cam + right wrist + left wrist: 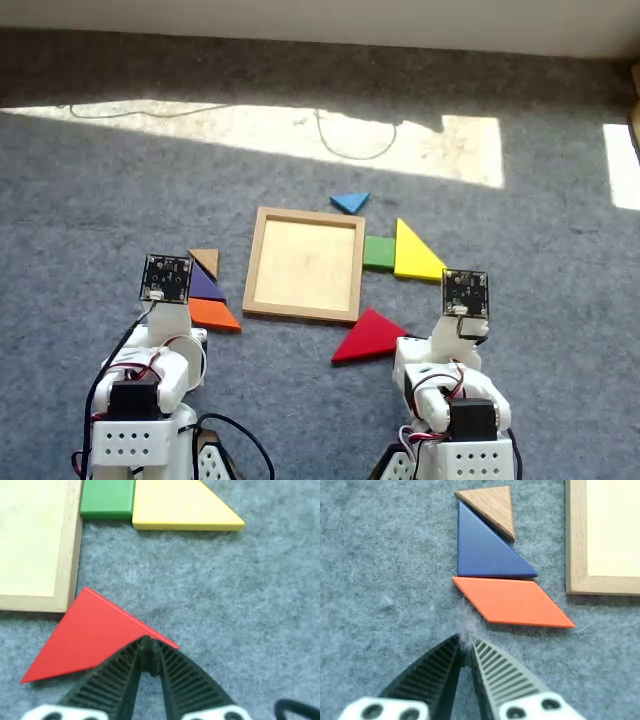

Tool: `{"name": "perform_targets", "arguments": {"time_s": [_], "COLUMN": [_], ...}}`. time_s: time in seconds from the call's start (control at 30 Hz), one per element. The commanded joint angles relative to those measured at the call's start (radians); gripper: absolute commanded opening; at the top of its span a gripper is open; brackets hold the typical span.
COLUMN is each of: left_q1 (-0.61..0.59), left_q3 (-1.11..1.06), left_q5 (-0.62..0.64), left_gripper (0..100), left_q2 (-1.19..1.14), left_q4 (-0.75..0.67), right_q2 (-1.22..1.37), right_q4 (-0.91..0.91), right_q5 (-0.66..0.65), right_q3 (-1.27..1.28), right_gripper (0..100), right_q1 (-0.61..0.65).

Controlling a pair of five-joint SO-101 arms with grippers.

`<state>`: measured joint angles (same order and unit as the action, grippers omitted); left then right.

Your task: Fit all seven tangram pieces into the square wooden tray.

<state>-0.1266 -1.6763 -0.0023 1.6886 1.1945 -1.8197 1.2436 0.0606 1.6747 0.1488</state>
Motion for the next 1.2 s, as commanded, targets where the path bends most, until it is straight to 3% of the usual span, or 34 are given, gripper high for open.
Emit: {"name": "perform_targets", "arguments": {"time_s": [0.0, 0.97, 1.17], "left_q1": [0.016, 0.016, 0.016], "left_q3": [-0.025, -0.025, -0.025], "left_q5": [-0.008, -0.008, -0.008], "left_gripper": [1, 1, 1], "left_q2": [0.008, 0.008, 0.008], "left_q4": [-0.015, -0.015, -0.015], "right_q2": [-0.016, -0.016, -0.016], "right_q4": [0.007, 0.007, 0.007], "right_q5": [0.009, 0.009, 0.031], "right_q3": [0.124, 0.117, -0.102], "right_gripper": [0.5, 0.5, 0.5], "right_q1": [0.007, 0.007, -0.031]}}
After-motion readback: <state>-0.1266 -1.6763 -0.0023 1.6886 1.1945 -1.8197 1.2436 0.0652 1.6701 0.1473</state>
